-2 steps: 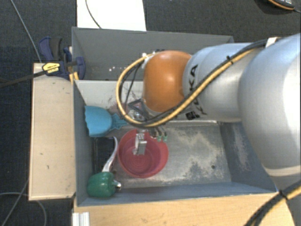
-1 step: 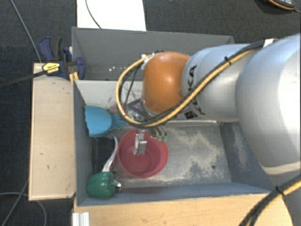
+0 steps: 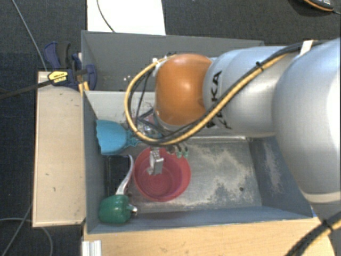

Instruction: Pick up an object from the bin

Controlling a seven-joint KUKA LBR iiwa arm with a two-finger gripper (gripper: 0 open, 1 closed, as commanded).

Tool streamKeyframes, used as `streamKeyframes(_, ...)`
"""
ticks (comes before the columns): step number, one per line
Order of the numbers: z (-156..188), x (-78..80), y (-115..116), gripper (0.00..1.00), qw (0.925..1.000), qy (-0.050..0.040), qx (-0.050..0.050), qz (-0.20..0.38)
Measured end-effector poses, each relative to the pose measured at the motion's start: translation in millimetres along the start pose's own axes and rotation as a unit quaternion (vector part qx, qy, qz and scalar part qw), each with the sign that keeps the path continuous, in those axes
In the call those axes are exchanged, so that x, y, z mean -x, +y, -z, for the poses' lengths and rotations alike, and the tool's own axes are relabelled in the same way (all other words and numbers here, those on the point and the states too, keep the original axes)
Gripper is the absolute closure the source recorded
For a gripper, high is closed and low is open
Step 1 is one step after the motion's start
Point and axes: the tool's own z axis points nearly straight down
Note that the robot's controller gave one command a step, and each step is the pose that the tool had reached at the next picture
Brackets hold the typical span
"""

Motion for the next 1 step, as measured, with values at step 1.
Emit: streamKeyframes(1, -55.9, 0.4, -30.4, 0.00, 0.9982, 0.0000, -0.001, -0.060)
